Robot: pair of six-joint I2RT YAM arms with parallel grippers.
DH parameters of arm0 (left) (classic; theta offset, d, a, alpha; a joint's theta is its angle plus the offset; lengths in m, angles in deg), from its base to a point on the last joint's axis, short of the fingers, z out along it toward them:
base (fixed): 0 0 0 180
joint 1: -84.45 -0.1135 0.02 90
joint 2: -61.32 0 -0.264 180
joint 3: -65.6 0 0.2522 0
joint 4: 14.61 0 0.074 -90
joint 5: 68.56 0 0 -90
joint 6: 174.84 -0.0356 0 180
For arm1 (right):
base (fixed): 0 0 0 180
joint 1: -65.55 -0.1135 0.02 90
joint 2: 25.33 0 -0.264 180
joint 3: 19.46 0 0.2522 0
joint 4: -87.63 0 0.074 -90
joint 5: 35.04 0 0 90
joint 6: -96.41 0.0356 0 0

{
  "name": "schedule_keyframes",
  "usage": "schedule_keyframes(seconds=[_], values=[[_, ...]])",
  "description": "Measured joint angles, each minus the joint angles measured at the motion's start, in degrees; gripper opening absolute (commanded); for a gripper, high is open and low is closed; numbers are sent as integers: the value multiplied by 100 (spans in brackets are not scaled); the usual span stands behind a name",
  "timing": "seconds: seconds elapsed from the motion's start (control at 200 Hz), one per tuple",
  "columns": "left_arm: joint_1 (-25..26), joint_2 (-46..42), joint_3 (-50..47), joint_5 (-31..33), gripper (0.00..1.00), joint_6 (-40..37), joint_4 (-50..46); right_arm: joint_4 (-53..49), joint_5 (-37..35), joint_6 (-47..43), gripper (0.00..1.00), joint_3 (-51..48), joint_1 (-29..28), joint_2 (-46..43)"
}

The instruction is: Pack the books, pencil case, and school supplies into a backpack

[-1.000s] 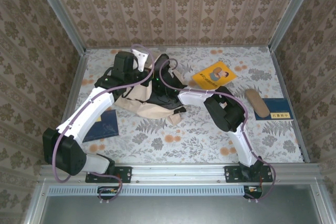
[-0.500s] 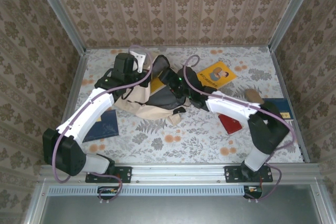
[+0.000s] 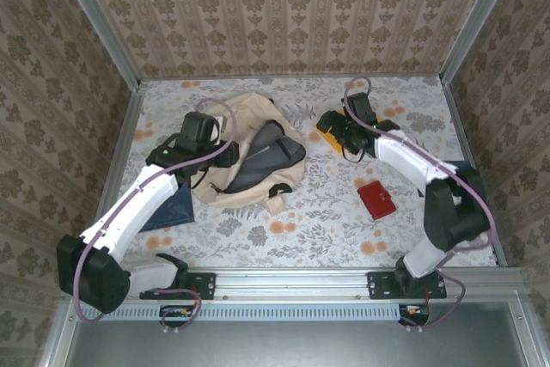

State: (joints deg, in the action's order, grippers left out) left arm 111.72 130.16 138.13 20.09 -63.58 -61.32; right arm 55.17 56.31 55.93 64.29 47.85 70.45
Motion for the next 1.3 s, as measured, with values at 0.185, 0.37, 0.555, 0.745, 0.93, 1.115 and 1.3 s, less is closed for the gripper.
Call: schedule_keyframes(seconds=[0.185,0.37,0.555,0.745,0.93,1.115,1.3], values=[[0,-195,-63,-293,85,282,-179,-295,398,-518,83,1388,170,1591],[0,-269,-61,-426,87,516,-175,-579,614,-721,82,2345,181,2658],[0,-142,-39,-555,88,623,-153,-892,693,-807,81,2824,181,3064],[2,90,26,-656,92,621,-133,-533,833,-933,81,2057,166,2662],[2,404,304,-706,100,568,-61,-455,957,-933,81,463,-92,1537],[15,852,590,-914,100,540,96,-463,1029,-752,80,-981,-372,352],[376,1576,1163,-1073,100,457,168,-1314,614,-804,81,-1141,-299,-295]])
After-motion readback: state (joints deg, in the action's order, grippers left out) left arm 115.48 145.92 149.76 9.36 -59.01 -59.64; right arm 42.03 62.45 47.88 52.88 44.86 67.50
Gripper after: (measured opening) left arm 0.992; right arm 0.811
